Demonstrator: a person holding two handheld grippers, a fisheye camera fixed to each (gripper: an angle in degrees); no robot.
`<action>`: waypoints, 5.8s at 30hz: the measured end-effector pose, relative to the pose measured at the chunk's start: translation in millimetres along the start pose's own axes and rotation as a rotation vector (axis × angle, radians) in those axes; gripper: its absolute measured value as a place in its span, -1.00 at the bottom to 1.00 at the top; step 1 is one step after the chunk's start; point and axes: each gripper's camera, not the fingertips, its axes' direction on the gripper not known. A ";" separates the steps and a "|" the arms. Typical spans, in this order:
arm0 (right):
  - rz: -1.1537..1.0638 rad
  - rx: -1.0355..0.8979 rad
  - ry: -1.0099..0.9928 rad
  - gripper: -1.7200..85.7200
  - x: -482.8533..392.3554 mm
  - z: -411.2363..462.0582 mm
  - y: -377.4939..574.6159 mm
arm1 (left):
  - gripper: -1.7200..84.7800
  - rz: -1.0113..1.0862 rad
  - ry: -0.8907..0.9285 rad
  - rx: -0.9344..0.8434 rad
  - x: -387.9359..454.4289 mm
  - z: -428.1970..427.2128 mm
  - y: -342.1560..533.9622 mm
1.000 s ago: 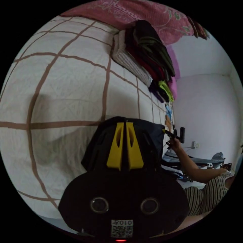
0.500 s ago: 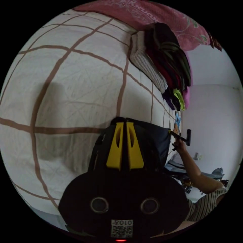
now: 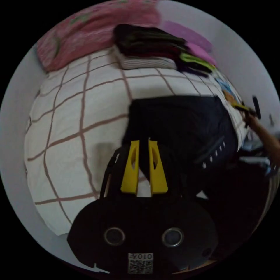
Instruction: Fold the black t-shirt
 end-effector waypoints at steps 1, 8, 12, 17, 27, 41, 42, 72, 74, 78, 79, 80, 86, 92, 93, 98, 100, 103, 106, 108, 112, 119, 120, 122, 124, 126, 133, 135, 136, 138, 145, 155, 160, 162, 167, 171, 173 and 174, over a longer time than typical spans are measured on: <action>-0.035 -0.034 -0.003 -0.79 -10.3 7.1 12.9 | -0.83 0.010 0.013 -0.007 9.6 3.2 2.0; 0.104 -0.055 -0.139 -0.79 -22.3 35.8 46.5 | -0.85 0.098 0.149 0.063 98.6 10.7 -43.1; 0.176 -0.043 -0.190 -0.79 -15.1 43.8 53.3 | -0.88 0.248 0.249 0.090 152.0 24.5 -129.1; 0.254 0.015 -0.246 -0.79 -0.7 44.8 68.8 | -0.92 0.396 0.322 0.095 226.8 55.9 -233.8; 0.266 -0.015 -0.255 -0.81 4.9 61.9 70.9 | -0.96 0.473 0.405 -0.120 340.3 143.9 -342.6; 0.430 -0.031 -0.407 -0.87 11.8 59.1 89.8 | -0.96 0.383 0.355 -0.177 393.0 187.9 -383.7; 0.432 -0.032 -0.407 -0.87 11.5 60.6 89.9 | -0.96 0.363 0.369 -0.151 392.8 183.8 -384.3; 0.479 -0.120 -0.334 -0.87 -59.1 141.9 68.9 | -0.96 0.393 0.406 -0.244 440.5 199.2 -368.0; 0.435 -0.139 -0.301 -0.87 -73.0 147.8 61.8 | -0.96 0.392 0.413 -0.218 435.2 188.7 -361.3; 0.380 -0.103 -0.250 -0.85 -93.6 146.9 59.9 | -0.96 0.350 0.426 -0.007 397.5 130.7 -330.1; 0.366 -0.078 -0.227 -0.84 -100.8 143.2 60.7 | -0.96 0.342 0.415 0.025 389.6 120.3 -322.2; 0.351 -0.049 -0.207 -0.83 -109.6 138.6 60.9 | -0.95 0.325 0.377 0.073 373.0 99.8 -303.3; 0.001 0.053 -0.290 -0.80 -205.5 143.7 41.6 | -0.90 0.288 0.114 0.090 300.4 38.8 -150.9; -0.209 -0.054 -0.181 -0.79 -305.5 195.7 24.5 | -0.86 0.365 -0.033 -0.071 296.0 46.6 -16.6; -0.217 -0.065 -0.163 -0.79 -312.3 200.2 23.0 | -0.86 0.358 -0.043 -0.060 296.3 46.4 -6.8; -0.300 -0.145 -0.023 -0.79 -363.0 235.7 9.0 | -0.85 0.443 -0.104 -0.020 308.4 44.0 5.6; -0.313 -0.181 -0.009 -0.79 -375.9 249.5 3.4 | -0.86 0.494 -0.133 -0.027 312.3 45.9 7.2; -0.309 -0.208 0.020 -0.82 -394.5 267.0 -4.8 | -0.89 0.514 -0.166 -0.092 307.8 55.4 10.1; -0.267 -0.205 -0.052 -0.87 -405.9 269.8 -11.2 | -0.93 0.473 -0.135 -0.116 292.3 52.9 14.8; -0.242 -0.181 -0.069 -0.89 -412.9 267.3 -11.9 | -0.94 0.454 -0.139 -0.089 282.0 38.3 21.8; -0.203 -0.177 -0.060 -0.90 -430.4 275.4 -8.4 | -0.95 0.439 -0.131 -0.054 267.6 19.3 36.7; -0.234 -0.279 -0.081 -0.90 -473.7 313.3 -10.8 | -0.88 0.407 -0.027 -0.148 232.4 29.1 59.3; -0.234 -0.262 -0.080 -0.90 -478.0 311.6 -11.4 | -0.86 0.388 -0.002 -0.139 223.9 21.8 60.5; -0.222 -0.167 -0.111 -0.88 -496.3 301.1 -15.6 | -0.83 0.344 0.018 -0.114 208.0 8.3 64.4; -0.250 -0.094 -0.164 -0.85 -516.7 295.7 -20.3 | -0.82 0.278 0.015 -0.066 186.6 -6.9 70.6; -0.325 -0.041 -0.181 -0.83 -544.6 296.5 -25.9 | -0.81 0.172 -0.012 -0.013 149.8 -22.2 76.6; -0.568 -0.037 -0.176 -0.80 -661.8 341.0 -54.6 | -0.81 -0.061 0.057 0.033 29.5 -34.6 36.0; -0.609 -0.048 -0.146 -0.80 -685.9 353.7 -58.3 | -0.82 -0.096 0.109 0.045 -1.9 -32.4 15.3; -0.631 -0.059 -0.116 -0.80 -699.9 362.2 -59.6 | -0.82 -0.106 0.134 0.048 -8.9 -31.1 10.9; -0.646 -0.066 -0.092 -0.80 -716.9 372.7 -61.0 | -0.83 -0.150 0.236 0.042 -33.5 -23.4 -1.7; -0.663 -0.135 0.019 -0.82 -762.3 413.2 -66.9 | -0.87 -0.233 0.303 -0.053 -77.8 -3.4 -11.4; -0.645 -0.149 0.104 -0.87 -783.2 424.2 -74.4 | -0.96 -0.210 0.342 -0.093 -116.3 -3.7 -18.2; -0.649 -0.121 0.093 -0.87 -784.3 410.6 -67.7 | -0.96 -0.183 0.311 -0.103 -128.2 -7.6 -21.4; -0.636 -0.139 0.082 -0.87 -782.7 412.2 -65.8 | -0.96 -0.156 0.288 -0.121 -128.2 -5.1 -22.9; -0.594 -0.167 0.032 -0.88 -772.3 410.8 -70.2 | -0.95 -0.137 0.272 -0.121 -127.4 -8.5 -21.1; -0.562 -0.117 -0.041 -0.88 -758.8 394.9 -77.0 | -0.92 -0.113 0.261 -0.101 -127.8 -21.4 -11.9; -0.540 -0.049 -0.111 -0.89 -746.4 370.6 -81.3 | -0.90 -0.125 0.210 -0.050 -126.8 -38.3 -0.6; -0.530 -0.023 -0.125 -0.89 -742.3 363.4 -81.2 | -0.88 -0.129 0.196 -0.005 -123.4 -50.2 10.2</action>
